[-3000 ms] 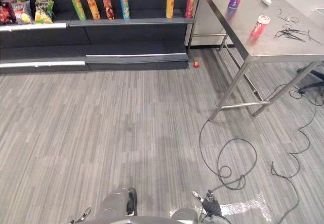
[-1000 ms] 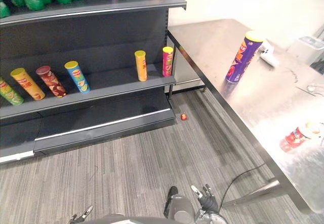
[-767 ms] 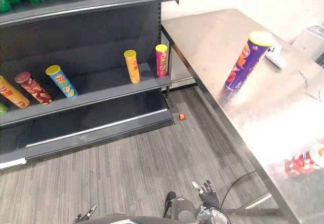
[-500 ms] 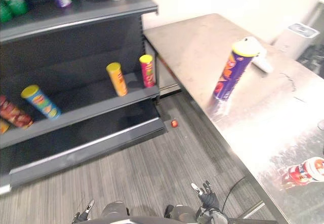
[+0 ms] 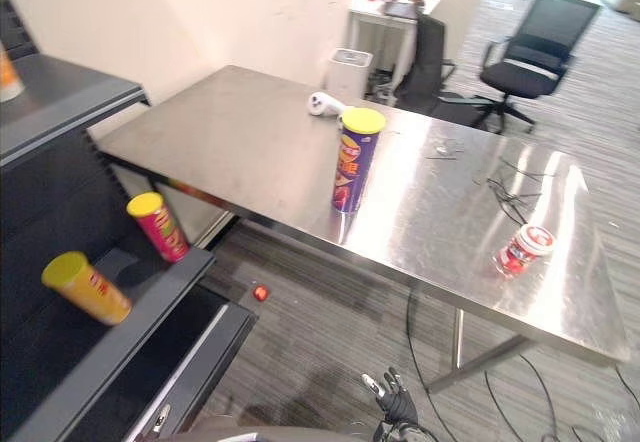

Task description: Put the gum and the chips on the shelf.

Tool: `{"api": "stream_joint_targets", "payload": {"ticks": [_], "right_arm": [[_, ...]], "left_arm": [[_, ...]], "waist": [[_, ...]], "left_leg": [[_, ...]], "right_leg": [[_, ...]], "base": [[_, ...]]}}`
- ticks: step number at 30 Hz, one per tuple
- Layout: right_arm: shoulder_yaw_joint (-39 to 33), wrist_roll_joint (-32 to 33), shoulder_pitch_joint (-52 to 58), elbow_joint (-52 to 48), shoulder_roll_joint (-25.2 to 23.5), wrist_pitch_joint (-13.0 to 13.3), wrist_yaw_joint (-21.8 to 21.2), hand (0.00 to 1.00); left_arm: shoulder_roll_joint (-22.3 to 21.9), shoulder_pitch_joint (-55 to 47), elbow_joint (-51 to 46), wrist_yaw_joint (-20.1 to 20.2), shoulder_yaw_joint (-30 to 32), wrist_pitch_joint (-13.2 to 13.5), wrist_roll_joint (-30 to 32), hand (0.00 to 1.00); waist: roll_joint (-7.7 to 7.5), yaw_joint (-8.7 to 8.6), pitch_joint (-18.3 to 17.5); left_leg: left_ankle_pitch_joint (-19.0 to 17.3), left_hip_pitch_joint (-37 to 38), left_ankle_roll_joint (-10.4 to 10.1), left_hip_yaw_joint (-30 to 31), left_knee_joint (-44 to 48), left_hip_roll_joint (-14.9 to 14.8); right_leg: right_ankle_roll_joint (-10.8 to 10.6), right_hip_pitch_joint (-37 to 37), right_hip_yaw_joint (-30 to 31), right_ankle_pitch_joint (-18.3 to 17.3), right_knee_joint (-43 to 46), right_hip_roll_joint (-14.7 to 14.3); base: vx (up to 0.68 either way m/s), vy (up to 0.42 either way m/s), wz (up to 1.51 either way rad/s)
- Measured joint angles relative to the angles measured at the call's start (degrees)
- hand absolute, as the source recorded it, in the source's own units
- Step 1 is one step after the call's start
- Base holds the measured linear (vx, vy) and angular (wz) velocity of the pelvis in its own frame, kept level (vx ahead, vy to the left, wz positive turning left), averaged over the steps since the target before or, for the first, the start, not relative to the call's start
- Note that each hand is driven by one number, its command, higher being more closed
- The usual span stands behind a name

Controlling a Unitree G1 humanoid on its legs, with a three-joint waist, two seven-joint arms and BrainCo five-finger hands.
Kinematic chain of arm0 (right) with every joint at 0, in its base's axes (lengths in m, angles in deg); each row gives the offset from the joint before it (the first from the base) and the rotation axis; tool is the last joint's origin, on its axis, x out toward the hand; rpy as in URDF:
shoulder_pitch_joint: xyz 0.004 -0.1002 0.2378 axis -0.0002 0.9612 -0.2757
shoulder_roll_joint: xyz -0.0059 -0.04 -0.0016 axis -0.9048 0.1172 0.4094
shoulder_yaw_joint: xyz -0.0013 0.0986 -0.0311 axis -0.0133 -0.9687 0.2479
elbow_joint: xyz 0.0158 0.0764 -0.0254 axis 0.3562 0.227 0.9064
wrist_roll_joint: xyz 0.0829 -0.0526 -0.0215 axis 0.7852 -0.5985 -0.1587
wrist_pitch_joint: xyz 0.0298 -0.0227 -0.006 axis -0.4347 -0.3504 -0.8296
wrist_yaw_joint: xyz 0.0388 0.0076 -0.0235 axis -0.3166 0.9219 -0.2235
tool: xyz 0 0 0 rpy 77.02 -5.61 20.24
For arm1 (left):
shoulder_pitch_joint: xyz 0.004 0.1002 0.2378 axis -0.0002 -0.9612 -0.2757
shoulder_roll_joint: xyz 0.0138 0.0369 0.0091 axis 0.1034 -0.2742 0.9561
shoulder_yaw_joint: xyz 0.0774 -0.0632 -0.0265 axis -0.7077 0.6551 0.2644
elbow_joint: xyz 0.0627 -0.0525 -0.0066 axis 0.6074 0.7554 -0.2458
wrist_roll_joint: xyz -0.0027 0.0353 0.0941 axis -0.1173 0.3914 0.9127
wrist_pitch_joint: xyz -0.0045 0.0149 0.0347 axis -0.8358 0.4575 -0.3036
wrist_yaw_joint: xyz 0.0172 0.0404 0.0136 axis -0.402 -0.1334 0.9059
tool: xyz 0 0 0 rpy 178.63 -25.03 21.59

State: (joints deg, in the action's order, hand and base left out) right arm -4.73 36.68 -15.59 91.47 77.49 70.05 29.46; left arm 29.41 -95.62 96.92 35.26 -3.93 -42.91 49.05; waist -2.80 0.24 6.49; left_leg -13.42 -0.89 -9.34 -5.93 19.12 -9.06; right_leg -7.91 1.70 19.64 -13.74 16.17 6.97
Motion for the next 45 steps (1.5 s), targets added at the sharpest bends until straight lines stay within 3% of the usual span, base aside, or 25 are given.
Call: {"api": "stream_joint_targets", "payload": {"ticks": [2, 4, 6, 8, 10, 11, 12, 13, 14, 15, 16, 18, 23, 28, 32, 39, 41, 45], "right_arm": [[-1.6, -0.11, -0.2, 0.04, 0.09, 0.64, 0.64, 0.0], [-3.62, 0.5, -0.09, 0.07, 0.56, 1.45, 2.19, 0.0], [-4.02, 0.91, -0.06, -0.07, 1.02, 2.18, 2.84, 0.0], [-4.01, 0.57, -0.45, -0.1, 1.23, 3.31, 2.52, 0.0], [-4.12, -0.21, -1.67, 0.84, 1.66, 3.66, 2.34, 0.0], [-4.45, -0.45, -2.09, 1.41, 1.73, 3.62, 2.31, 0.0], [-5.11, -1.4, -2.26, 2.16, 1.57, 3.58, 2.44, 0.0], [-5.21, -2.24, -2.17, 2.57, 1.73, 3.54, 2.62, 0.0], [-5.09, -2.24, -2.17, 2.77, 1.51, 3.51, 2.67, 0.0], [-4.05, -1.98, -3.43, 4.18, 1.7, 3.16, 3.01, 0.0], [-3.63, -1.73, -3.99, 4.58, 2.33, 3.03, 3.48, 0.0], [-3.55, -1.26, -4.05, 4.54, 2.33, 2.65, 3.98, 0.0], [-1.63, -0.81, -3.79, 4.49, 2.04, 0.91, 6.41, 0.0], [-1.57, 0.76, -3.66, 4.64, 1.9, -1.26, 10.29, 0.0], [-3.7, 2.08, -3.74, 4.81, 1.81, -2.47, 11.68, 0.0], [-12.08, 6.23, -3.65, 3.99, 2.3, -2.39, 12.47, 0.0], [-17.64, 9.41, -3.69, -0.05, 3.48, -1.7, 12.74, 0.0], [-22.66, 9.68, -3.9, -10.61, 7.4, 0.63, 13.92, 0.0]], "left_arm": [[0.07, 0.71, 0.4, 0.01, -0.19, -0.28, 3.63, 0.0], [0.07, 1.86, 2.14, 0.11, -1.74, -1.29, 5.81, 0.0], [-0.15, 2.37, 2.55, 0.39, -2.87, -1.37, 5.76, 0.0], [-0.71, 3.09, 2.87, 1.19, -3.04, -1.66, 5.61, 0.0], [-0.26, 3.87, 3.07, 1.2, -5.25, -1.64, 5.66, 0.0], [0.2, 4.07, 3.05, 1.2, -5.84, -1.67, 5.66, 0.0], [0.82, 4.12, 2.96, 1.07, -6.87, -1.66, 5.51, 0.0], [1.02, 4.02, 2.52, 0.92, -7.33, -1.56, 5.55, 0.0], [1.58, 4.03, 2.22, 0.96, -7.67, -1.44, 5.68, 0.0], [1.9, 4.66, 2.49, 0.85, -9.45, -1.29, 5.65, 0.0], [1.58, 4.6, 2.29, 0.52, -10.7, -0.96, 5.66, 0.0], [1.73, 4.74, 2.27, -0.72, -11.99, -0.77, 5.65, 0.0], [2.92, 5.18, 2.09, -2.33, -13.98, -0.84, 5.73, 0.0], [3.33, 5.52, 1.89, -4.33, -14.14, -0.43, 5.82, 0.0], [3.37, 5.73, 2.08, -5.71, -14.59, -0.41, 7.33, 0.0], [3.47, 5.53, 2.26, -4.84, -12.67, -0.4, 9.17, 0.0], [3.93, 4.6, 2.16, -4.35, -11.03, -0.51, 9.89, 0.0], [4.24, 2.1, 1.17, -3.17, -9.5, -0.59, 10.26, 0.0]], "waist": [[0.65, -0.29, -0.45], [2.46, -0.64, -0.06], [3.34, -0.92, 0.18], [3.95, -0.91, 0.13], [4.63, -0.24, 0.82], [4.25, -0.38, 1.29], [3.69, -0.15, 1.52], [3.15, 0.07, 1.64], [2.07, 0.23, 1.81], [2.41, 0.25, 2.89], [3.48, 0.23, 3.04], [3.68, 0.11, 3.08], [2.06, 0.39, 2.95], [2.07, 1.48, 2.84], [2.63, 1.43, 2.75], [3.05, 1.42, 3.13], [2.64, 1.43, 3.31], [2.56, 1.4, 3.2]], "left_leg": [[0.01, 0.29, 0.03, -0.16, -0.47, -0.19], [0.24, 2.59, 0.39, -2.29, -2.8, -0.97], [0.74, 4.93, 1.14, -5.78, -5.38, -1.93], [1.36, 6.59, 2.15, -11.01, -7.53, -2.87], [1.52, 6.89, 3.84, -13.29, -9.58, -4.08], [1.4, 7.33, 3.68, -14.65, -10.06, -4.13], [1.56, 8.03, 3.5, -16.82, -9.97, -4.1], [1.54, 8.85, 3.25, -17.44, -9.83, -3.28], [1.46, 9.12, 3.16, -17.38, -9.94, -2.03], [1.1, 8.57, 2.92, -14.42, -10.17, -1.17], [1.28, 7.79, 3.4, -10.41, -11.1, -0.22], [1.5, 6.94, 3.29, -10.26, -11.56, -0.44], [1.94, 7.24, 2.59, -6.95, -13.01, -0.61], [2.51, 7.84, 2.66, -5.54, -14.06, 0.01], [2.56, 8.94, 2.75, -4.26, -14.16, 0.65], [2.26, 9.99, 3.28, -4.17, -13.4, 2.7], [2.04, 10.0, 3.66, -4.13, -12.86, 3.35], [0.71, 9.05, 5.37, -4.18, -12.87, 3.67]], "right_leg": [[-1.02, -1.67, 0.0, 3.2, -1.33, -0.1], [-1.6, -3.04, -0.24, 7.05, -1.92, -1.05], [-0.95, -5.49, -4.23, 10.26, -1.03, -1.95], [3.1, -9.07, -16.91, 15.41, -0.78, -2.09], [6.44, -9.2, -25.12, 18.23, -5.28, -1.87], [8.27, -9.78, -28.93, 15.77, -2.36, -1.16], [8.34, -10.12, -35.11, 10.4, 4.69, 0.45], [7.38, -7.89, -37.74, 8.86, 3.47, 1.11], [5.91, -6.61, -37.45, 7.92, -0.18, 0.96], [4.41, -4.62, -36.55, 9.63, -5.15, -0.48], [4.55, -4.12, -35.65, 12.09, -9.53, -1.81], [4.4, -3.29, -35.59, 14.21, -13.81, -2.94], [3.83, -0.22, -36.54, 14.88, -19.3, -4.54], [4.42, 1.35, -36.53, 17.9, -21.6, -4.7], [5.15, 2.45, -36.75, 18.39, -22.19, -4.72], [5.12, 4.01, -36.46, 18.38, -22.21, -2.65], [4.72, 4.26, -36.37, 18.62, -22.21, -2.08], [3.72, 3.11, -35.96, 18.96, -22.21, -1.34]], "base": [[0.07, 0.102, -0.97], [0.03, 0.085, -0.99], [-0.03, 0.064, -1.11], [-0.07, 0.07, -1.34], [-0.15, 0.002, -1.26], [-0.22, -0.085, -1.15], [-0.2, -0.085, -0.83], [-0.13, -0.042, -0.78], [-0.12, -0.05, -0.63], [-0.14, -0.035, -0.61], [-0.15, -0.027, -0.51], [-0.1, -0.021, -0.21], [-0.02, -0.018, 0.1], [0.11, 0.048, 0.08], [0.17, 0.079, 0.05], [0.05, 0.082, -0.02], [-0.03, 0.061, 0.02], [-0.07, 0.061, -0.02]]}}
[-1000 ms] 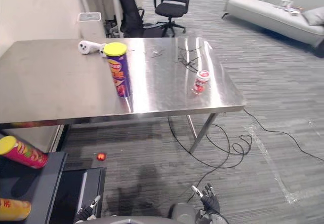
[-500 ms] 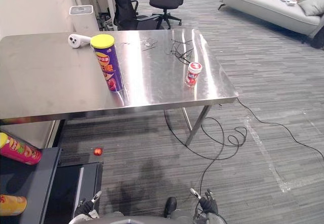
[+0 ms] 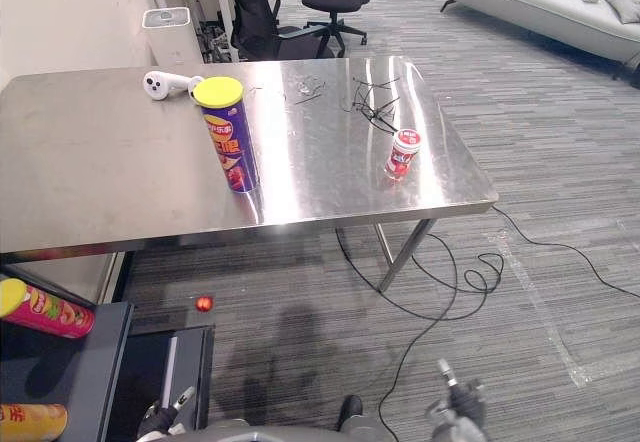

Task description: Put the gum and the chips on the shelf.

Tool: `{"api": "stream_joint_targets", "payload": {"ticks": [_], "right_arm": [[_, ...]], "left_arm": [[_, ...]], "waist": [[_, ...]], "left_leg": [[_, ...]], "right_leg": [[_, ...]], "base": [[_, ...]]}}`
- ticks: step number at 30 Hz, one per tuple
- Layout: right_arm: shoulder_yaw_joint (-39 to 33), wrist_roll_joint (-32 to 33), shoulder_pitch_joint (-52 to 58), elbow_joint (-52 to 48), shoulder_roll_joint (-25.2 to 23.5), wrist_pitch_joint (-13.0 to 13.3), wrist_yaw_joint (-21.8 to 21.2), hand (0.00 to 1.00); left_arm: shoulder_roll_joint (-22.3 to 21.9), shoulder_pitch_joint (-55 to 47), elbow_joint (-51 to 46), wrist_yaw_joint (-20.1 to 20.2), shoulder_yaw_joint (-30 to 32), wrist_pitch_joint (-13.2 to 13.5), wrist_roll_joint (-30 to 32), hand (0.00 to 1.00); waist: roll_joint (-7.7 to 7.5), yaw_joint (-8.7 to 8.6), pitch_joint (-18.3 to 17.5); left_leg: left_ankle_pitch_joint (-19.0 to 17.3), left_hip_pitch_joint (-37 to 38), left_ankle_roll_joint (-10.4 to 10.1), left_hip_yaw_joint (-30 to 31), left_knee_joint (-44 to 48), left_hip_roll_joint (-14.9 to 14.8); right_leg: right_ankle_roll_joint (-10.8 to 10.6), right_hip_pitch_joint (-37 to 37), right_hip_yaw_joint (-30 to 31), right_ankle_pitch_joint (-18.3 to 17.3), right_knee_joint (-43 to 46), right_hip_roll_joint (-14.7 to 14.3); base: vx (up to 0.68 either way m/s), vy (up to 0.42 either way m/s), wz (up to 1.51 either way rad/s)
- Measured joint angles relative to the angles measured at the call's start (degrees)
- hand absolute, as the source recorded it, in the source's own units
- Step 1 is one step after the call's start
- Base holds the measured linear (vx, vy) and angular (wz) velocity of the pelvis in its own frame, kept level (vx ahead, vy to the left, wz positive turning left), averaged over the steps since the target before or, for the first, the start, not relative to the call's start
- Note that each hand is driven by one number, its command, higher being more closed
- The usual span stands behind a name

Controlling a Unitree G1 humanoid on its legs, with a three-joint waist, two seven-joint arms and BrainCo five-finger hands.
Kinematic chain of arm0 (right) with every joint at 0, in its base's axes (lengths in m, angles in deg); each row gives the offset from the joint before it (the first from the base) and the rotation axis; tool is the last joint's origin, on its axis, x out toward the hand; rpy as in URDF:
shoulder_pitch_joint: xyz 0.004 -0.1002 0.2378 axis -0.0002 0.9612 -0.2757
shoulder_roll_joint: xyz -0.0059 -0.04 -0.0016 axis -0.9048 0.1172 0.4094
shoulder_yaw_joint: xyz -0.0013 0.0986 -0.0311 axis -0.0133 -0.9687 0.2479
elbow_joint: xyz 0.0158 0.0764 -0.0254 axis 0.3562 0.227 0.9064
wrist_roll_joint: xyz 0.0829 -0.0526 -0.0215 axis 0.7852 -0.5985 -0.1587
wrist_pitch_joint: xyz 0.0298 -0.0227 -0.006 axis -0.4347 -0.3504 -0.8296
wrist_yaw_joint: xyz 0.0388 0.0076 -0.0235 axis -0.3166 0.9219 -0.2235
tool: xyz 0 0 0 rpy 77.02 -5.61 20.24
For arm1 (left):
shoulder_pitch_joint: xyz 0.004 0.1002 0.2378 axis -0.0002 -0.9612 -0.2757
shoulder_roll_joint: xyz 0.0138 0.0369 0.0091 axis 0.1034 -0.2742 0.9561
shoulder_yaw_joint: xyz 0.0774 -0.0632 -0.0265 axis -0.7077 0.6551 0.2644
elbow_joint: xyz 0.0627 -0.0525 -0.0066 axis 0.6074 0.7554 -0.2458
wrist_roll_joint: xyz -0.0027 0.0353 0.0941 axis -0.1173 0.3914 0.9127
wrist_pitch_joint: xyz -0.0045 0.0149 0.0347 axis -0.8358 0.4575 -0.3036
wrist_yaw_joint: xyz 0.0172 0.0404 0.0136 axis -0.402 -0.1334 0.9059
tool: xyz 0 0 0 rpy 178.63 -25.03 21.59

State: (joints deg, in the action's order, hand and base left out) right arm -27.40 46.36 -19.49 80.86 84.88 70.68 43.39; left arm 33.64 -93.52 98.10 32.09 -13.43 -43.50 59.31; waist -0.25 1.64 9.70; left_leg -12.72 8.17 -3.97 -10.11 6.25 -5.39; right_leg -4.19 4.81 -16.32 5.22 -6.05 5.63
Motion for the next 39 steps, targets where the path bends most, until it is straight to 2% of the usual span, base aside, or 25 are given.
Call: {"api": "stream_joint_targets", "payload": {"ticks": [2, 4, 5, 11, 15, 16, 18, 25, 28, 33, 36, 39], "right_arm": [[-1.33, -0.88, -0.46, -9.56, 2.57, 0.82, 1.33, 0.0], [-1.36, -1.1, -1.05, -14.79, 4.1, 0.82, 1.82, 0.0], [-1.39, -3.4, -1.62, -19.08, 5.46, 0.8, 2.79, 0.0], [-1.36, -10.3, -5.06, -29.81, 8.43, 0.67, 2.9, 0.0], [-1.02, -14.02, -7.99, -34.75, 11.43, 0.65, 2.12, 0.0], [-0.58, -14.41, -9.72, -35.53, 12.75, 0.62, 2.04, 0.0], [0.53, -14.49, -11.76, -36.19, 14.73, 0.07, 1.57, 0.0], [6.38, -16.63, -21.42, -36.67, 19.73, -4.4, 0.95, 0.0], [9.5, -16.55, -26.7, -36.06, 21.88, -5.83, 1.04, 0.0], [12.98, -15.45, -34.08, -31.05, 25.34, -6.44, 1.18, 0.0], [14.16, -13.44, -38.59, -28.16, 27.28, -6.5, 1.73, 0.0], [14.65, -11.87, -42.33, -25.33, 28.21, -6.53, 3.74, 0.0]], "left_arm": [[0.56, -1.41, -0.55, 0.35, 0.01, -0.73, 0.01, 0.0], [0.91, -2.86, -1.47, 0.94, -0.07, -1.18, 0.01, 0.0], [1.17, -3.71, -2.32, 1.29, -0.14, -1.8, 0.01, 0.0], [1.42, -4.83, -4.54, 1.98, -0.65, -3.18, 0.06, 0.0], [1.42, -4.87, -6.93, 2.0, -0.7, -3.57, 0.8, 0.0], [1.42, -4.74, -7.87, 2.02, -0.73, -3.63, 1.24, 0.0], [1.49, -4.6, -8.59, 2.06, -0.75, -3.65, 1.26, 0.0], [1.62, -3.82, -10.37, 2.11, -1.93, -4.68, 1.0, 0.0], [1.62, -3.7, -10.64, 2.13, -1.93, -4.7, 0.97, 0.0], [1.74, -3.54, -11.15, 2.11, -1.97, -4.66, 0.92, 0.0], [1.8, -3.1, -11.31, 2.11, -2.41, -4.59, -0.78, 0.0], [1.89, -2.99, -12.21, 2.11, -3.09, -4.44, -1.15, 0.0]], "waist": [[-0.82, 0.02, -0.25], [-1.42, -0.04, -0.52], [-1.67, -0.04, -0.6], [-1.52, -0.02, -0.54], [-1.01, 0.02, 0.42], [-0.84, -0.15, 1.62], [-0.74, -0.16, 2.45], [0.01, 0.15, 7.16], [0.32, 0.19, 8.61], [0.66, 1.04, 10.41], [1.44, 1.56, 11.89], [1.99, 2.13, 13.13]], "left_leg": [[-0.19, -1.83, 0.13, -0.07, 0.45, 0.39], [-0.26, -3.04, 0.18, -0.12, 1.2, 0.47], [-0.3, -4.02, 0.16, -0.08, 1.94, 0.45], [-0.56, -6.92, 0.24, 0.0, 3.5, 0.25], [-1.49, -9.07, 0.48, 0.4, 5.81, 0.02], [-1.76, -9.34, 0.57, 0.93, 6.54, 0.06], [-2.07, -10.44, 0.63, 1.35, 7.84, 0.06], [-2.49, -14.08, 0.9, 4.5, 11.35, 0.51], [-3.13, -16.19, 1.59, 5.45, 13.02, 0.55], [-3.24, -18.13, 1.86, 6.45, 14.33, 0.92], [-3.22, -19.11, 1.89, 7.46, 15.17, 1.44], [-3.05, -19.51, 2.1, 8.15, 15.19, 1.62]], "right_leg": [[-0.78, -1.99, 0.61, 0.59, 0.16, 0.45], [-0.8, -3.0, 0.95, 0.6, 0.39, 0.6], [-0.84, -4.0, 1.11, 0.62, 1.01, 0.68], [-0.82, -6.69, 1.47, 0.66, 2.28, 0.79], [-0.74, -7.8, 1.33, 0.79, 2.58, 0.78], [-0.76, -7.81, 1.08, 0.81, 2.81, 0.86], [-0.65, -8.68, 0.88, 1.11, 3.18, 0.91], [-0.58, -9.78, -1.03, 1.24, 3.9, 1.48], [-0.43, -10.8, -1.57, 1.57, 4.12, 1.21], [-0.2, -11.49, -2.25, 2.13, 4.11, 1.51], [-0.15, -11.58, -2.89, 2.3, 4.11, 1.64], [-0.15, -11.62, -3.51, 2.31, 4.11, 1.67]], "base": [[-0.1, 0.035, -0.07], [-0.1, 0.007, -0.07], [-0.07, -0.008, -0.03], [-0.04, -0.009, -0.02], [0.0, 0.003, 0.02], [-0.01, 0.018, 0.09], [-0.02, 0.016, 0.08], [-0.02, 0.008, 0.14], [-0.04, 0.0, 0.12], [-0.05, 0.024, 0.1], [-0.04, 0.027, 0.14], [-0.03, 0.007, 0.12]]}}
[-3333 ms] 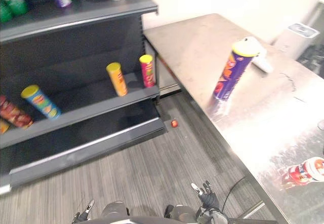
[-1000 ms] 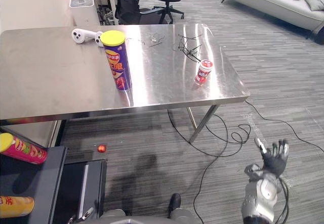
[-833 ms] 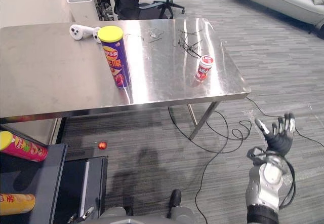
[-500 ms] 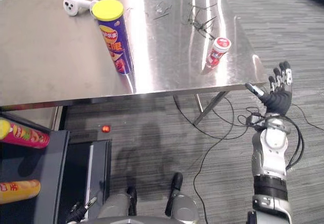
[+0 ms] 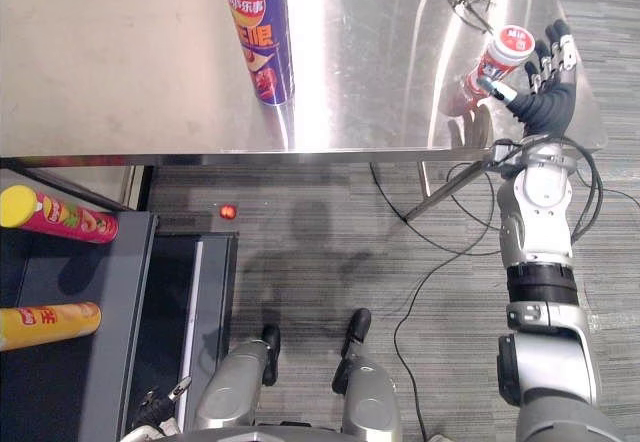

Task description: Put the gum and the chips on the shelf.

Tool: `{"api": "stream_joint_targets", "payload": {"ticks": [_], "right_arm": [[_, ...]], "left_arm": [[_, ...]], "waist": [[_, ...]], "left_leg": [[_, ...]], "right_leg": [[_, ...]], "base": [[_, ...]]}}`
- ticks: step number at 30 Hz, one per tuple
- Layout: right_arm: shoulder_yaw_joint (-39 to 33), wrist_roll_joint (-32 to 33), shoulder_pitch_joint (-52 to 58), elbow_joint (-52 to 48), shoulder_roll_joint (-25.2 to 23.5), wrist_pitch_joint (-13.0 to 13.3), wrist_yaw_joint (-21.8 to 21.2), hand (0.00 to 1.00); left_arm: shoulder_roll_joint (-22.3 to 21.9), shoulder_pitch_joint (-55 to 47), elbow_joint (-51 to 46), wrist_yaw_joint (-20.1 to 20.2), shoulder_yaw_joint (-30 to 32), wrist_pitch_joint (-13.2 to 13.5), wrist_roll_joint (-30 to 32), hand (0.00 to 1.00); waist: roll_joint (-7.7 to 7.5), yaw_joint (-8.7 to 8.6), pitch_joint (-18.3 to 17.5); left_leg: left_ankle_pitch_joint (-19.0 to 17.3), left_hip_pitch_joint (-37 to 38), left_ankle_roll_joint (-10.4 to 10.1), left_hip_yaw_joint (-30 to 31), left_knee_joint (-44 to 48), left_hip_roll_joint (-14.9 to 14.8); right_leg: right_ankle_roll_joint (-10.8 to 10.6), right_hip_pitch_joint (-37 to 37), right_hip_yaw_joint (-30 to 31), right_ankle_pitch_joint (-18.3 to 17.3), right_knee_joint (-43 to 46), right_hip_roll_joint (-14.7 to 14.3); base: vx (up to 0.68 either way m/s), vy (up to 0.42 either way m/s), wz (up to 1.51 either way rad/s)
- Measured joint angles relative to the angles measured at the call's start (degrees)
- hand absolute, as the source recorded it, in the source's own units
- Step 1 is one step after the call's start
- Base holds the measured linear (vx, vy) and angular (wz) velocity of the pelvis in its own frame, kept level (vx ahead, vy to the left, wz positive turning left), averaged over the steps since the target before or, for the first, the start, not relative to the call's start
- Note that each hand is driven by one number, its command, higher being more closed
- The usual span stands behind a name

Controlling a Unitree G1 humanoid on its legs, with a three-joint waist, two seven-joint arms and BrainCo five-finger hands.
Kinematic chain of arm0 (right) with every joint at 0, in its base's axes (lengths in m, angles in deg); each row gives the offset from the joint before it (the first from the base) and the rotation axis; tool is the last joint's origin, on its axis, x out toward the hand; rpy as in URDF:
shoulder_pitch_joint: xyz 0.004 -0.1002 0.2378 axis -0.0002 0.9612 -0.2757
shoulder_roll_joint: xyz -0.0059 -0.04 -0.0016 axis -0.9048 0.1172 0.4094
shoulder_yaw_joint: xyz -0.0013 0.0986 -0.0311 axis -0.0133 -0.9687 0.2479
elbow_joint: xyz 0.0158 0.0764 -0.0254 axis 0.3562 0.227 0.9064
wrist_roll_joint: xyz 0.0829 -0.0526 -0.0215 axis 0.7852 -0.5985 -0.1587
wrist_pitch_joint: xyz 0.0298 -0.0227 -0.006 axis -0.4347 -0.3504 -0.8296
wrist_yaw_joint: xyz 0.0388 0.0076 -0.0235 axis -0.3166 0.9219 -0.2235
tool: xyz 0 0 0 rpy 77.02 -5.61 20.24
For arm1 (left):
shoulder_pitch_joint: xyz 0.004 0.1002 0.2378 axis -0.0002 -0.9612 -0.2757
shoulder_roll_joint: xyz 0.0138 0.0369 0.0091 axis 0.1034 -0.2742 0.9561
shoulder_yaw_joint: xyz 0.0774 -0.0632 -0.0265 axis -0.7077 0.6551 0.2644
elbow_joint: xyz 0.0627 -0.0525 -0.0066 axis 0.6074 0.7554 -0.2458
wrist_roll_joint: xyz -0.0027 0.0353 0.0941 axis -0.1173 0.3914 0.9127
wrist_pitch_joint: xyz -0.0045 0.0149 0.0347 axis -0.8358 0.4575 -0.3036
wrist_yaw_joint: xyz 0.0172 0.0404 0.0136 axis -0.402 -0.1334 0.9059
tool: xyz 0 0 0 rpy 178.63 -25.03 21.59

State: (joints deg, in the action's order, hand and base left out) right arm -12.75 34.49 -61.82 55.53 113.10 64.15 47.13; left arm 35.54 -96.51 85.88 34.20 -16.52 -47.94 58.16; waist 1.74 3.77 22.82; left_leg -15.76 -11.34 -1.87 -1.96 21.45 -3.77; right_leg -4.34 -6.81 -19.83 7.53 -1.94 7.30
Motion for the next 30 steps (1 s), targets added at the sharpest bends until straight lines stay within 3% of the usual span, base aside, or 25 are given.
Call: {"api": "stream_joint_targets", "payload": {"ticks": [5, 9, 13, 30], "right_arm": [[0.21, 0.31, -3.97, 3.07, 0.76, 0.28, 4.37, 0.0], [-0.23, 0.23, -5.32, 4.24, 1.89, 3.3, 10.15, 0.0], [-0.68, 0.24, -6.13, 4.18, 2.11, 3.79, 12.59, 0.0], [-2.06, 2.51, -6.2, 8.95, 2.23, 2.62, 10.11, 0.0]], "left_arm": [[-0.01, -0.01, -0.92, 0.04, -1.35, 0.2, -0.03, 0.0], [0.0, -0.06, -2.21, 0.07, -2.39, 0.93, -0.11, 0.0], [-0.08, -0.13, -3.17, 0.18, -3.47, 0.91, -0.13, 0.0], [-0.03, -0.18, -3.11, 0.4, -6.08, 1.06, -1.26, 0.0]], "waist": [[0.48, 0.66, 0.45], [0.64, 1.3, 0.56], [0.85, 1.33, 0.75], [1.42, 1.39, 3.11]], "left_leg": [[0.12, -0.66, 0.05, 0.32, 0.02, 0.1], [0.47, -0.48, 0.18, 0.67, -0.33, 0.3], [0.48, -0.3, 0.19, 0.63, -0.37, 0.3], [0.53, -0.3, 0.25, -0.4, -0.49, 0.17]], "right_leg": [[0.01, -0.58, -0.23, 0.01, -0.02, 0.02], [0.01, -0.53, -0.05, 0.01, -0.05, 0.16], [0.01, -0.4, 0.06, 0.01, -0.05, 0.22], [0.01, -1.0, 1.17, 0.01, 0.07, 0.17]], "base": [[0.0, 0.003, 0.02], [0.02, 0.017, 0.05], [0.0, 0.0, 0.0], [-0.01, 0.002, -0.02]]}}
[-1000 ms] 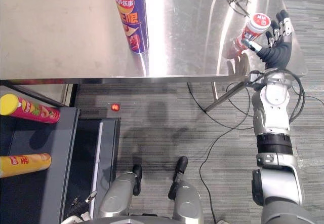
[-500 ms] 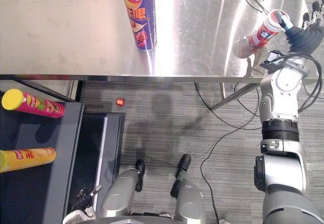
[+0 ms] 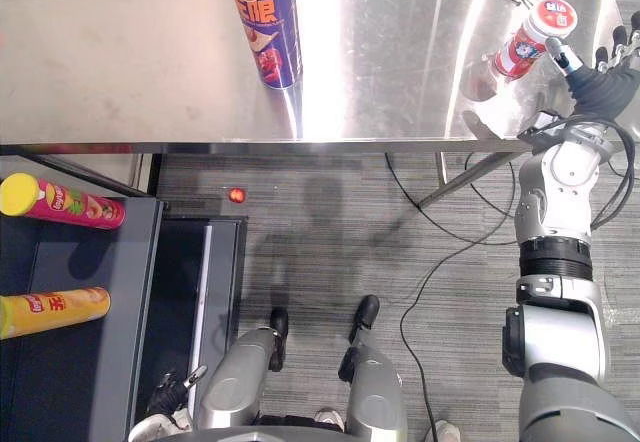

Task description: Put the gum and the chips on the shelf.

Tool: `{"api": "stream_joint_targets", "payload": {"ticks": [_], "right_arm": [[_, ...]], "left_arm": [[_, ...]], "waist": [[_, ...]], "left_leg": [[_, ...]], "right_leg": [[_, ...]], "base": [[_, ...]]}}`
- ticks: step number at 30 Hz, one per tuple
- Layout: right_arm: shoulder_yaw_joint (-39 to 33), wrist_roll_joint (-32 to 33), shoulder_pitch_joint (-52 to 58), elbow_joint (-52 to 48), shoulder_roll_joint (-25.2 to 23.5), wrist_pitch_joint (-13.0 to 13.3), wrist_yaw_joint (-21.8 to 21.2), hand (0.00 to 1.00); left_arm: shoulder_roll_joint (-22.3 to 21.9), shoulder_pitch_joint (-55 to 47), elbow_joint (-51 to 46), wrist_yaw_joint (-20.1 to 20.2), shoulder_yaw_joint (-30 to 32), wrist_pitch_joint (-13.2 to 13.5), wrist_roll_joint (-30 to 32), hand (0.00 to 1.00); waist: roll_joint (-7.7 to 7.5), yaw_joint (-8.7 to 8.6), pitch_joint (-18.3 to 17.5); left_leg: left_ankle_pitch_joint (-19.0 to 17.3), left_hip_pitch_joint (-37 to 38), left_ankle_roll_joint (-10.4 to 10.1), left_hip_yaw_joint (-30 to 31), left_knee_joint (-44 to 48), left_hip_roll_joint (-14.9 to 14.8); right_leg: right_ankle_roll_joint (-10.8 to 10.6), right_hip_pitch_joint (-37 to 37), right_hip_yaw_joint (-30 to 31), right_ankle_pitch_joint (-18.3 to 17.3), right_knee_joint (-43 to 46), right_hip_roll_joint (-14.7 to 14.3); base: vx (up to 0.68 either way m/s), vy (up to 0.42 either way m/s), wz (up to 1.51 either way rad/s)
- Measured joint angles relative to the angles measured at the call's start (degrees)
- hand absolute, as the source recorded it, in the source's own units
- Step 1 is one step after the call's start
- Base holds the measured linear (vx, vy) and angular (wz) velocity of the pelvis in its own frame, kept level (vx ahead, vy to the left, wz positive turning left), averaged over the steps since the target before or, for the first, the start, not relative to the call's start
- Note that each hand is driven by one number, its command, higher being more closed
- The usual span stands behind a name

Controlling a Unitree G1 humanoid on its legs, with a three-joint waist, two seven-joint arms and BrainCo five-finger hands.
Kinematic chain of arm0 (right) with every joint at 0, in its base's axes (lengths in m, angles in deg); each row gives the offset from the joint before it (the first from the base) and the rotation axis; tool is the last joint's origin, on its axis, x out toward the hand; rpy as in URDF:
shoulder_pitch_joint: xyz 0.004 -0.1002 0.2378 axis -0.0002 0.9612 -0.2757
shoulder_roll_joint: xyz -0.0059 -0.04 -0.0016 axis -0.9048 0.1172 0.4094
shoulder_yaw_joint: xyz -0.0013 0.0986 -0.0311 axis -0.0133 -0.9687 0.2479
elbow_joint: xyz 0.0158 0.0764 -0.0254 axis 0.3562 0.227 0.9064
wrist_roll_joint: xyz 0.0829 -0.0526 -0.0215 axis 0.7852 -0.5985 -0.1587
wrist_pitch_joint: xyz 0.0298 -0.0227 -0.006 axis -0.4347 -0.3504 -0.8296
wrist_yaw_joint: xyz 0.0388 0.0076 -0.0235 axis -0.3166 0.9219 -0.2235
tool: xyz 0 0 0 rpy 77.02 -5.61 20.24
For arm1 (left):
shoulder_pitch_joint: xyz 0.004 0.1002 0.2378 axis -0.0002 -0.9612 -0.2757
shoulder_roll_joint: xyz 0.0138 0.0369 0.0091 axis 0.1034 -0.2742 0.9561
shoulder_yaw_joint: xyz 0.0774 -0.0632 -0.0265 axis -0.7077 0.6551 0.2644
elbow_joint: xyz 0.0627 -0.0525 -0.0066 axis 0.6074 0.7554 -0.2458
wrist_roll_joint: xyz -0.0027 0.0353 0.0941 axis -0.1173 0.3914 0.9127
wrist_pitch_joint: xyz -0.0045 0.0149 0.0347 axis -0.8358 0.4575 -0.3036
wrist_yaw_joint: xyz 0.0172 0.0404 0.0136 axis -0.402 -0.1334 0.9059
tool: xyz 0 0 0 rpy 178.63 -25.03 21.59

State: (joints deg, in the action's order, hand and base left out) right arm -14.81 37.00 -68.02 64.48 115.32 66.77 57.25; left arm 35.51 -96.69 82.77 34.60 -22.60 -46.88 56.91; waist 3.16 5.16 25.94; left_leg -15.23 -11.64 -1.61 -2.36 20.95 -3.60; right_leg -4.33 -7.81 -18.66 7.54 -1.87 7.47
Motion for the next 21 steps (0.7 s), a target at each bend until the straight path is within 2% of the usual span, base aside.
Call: {"api": "stream_joint_targets", "payload": {"ticks": [6, 15, 21], "right_arm": [[2.59, -0.01, -3.69, 2.13, 1.97, -0.31, -0.3, 0.0], [4.06, -0.08, -4.44, 2.22, 2.38, -0.49, -0.45, 0.0], [4.79, -0.63, -5.18, 2.54, 2.39, -1.95, -1.5, 0.0]], "left_arm": [[-0.06, 0.02, -0.19, 0.04, -1.62, 0.36, -0.47, 0.0], [-0.33, 0.03, -0.13, 0.1, -2.33, 0.35, -0.56, 0.0], [-0.33, 0.02, -0.14, 0.5, -2.79, 0.21, -0.56, 0.0]], "waist": [[1.14, 0.41, 0.7], [1.71, 0.4, 0.98], [1.93, 0.57, 1.08]], "left_leg": [[0.03, -0.14, 0.0, 0.15, 0.24, 0.03], [0.51, -1.02, 0.02, 0.56, 0.25, 0.07], [0.97, -1.49, -0.04, 1.42, 0.2, 0.2]], "right_leg": [[0.0, -0.04, -0.16, 0.0, 0.15, 0.08], [0.05, -1.0, -0.4, -0.06, 1.15, 0.29], [0.09, -1.13, -1.12, -0.09, 1.61, 0.52]], "base": [[0.0, 0.001, 0.01], [-0.02, 0.002, 0.01], [-0.04, 0.004, 0.07]]}}
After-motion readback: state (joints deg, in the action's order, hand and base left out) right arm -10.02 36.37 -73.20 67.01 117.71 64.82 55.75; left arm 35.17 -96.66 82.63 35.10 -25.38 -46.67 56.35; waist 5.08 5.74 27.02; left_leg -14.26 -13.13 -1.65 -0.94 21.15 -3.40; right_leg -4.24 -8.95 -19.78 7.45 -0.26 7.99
